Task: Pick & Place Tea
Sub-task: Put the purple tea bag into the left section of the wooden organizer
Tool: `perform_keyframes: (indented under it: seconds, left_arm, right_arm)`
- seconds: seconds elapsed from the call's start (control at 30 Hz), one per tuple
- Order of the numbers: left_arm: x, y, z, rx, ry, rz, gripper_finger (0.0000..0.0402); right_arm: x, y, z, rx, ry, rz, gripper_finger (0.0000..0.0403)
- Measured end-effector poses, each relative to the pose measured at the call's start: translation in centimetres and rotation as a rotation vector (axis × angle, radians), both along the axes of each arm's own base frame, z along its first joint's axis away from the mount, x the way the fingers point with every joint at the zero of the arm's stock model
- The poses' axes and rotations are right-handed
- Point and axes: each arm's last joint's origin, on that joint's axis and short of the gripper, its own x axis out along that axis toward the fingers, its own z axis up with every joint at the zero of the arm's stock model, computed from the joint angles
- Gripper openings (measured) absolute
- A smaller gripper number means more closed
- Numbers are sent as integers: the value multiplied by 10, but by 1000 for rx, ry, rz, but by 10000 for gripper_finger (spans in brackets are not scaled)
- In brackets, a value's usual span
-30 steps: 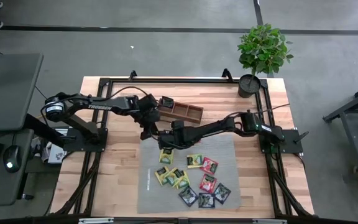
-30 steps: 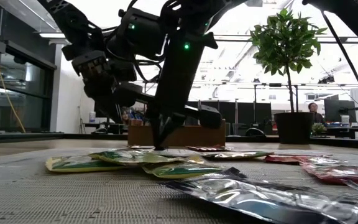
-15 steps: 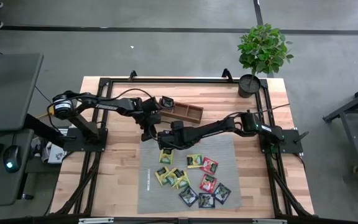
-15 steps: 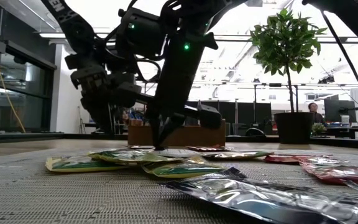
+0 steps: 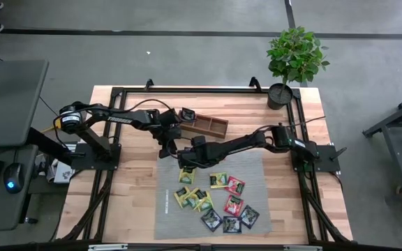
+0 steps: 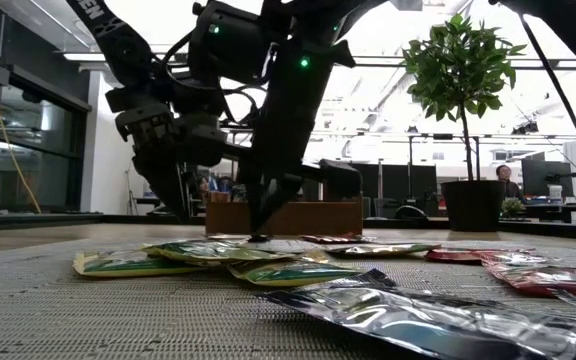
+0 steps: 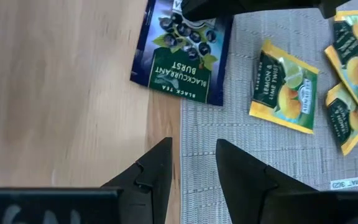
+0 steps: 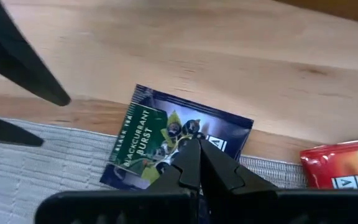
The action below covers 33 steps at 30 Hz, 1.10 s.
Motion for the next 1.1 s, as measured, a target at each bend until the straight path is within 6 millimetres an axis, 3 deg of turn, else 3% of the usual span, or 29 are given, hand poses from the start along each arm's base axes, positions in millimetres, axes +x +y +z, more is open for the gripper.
perform_keyframes:
  seconds: [0.7, 1.1]
  left_arm:
    - [-1, 0, 0, 7, 8, 3, 122]
    - [0, 0, 0, 8, 5, 3, 122]
  right_arm:
    - [-10, 20, 2, 26, 74, 27, 0]
    - [-9, 19, 2, 21, 62, 29, 0]
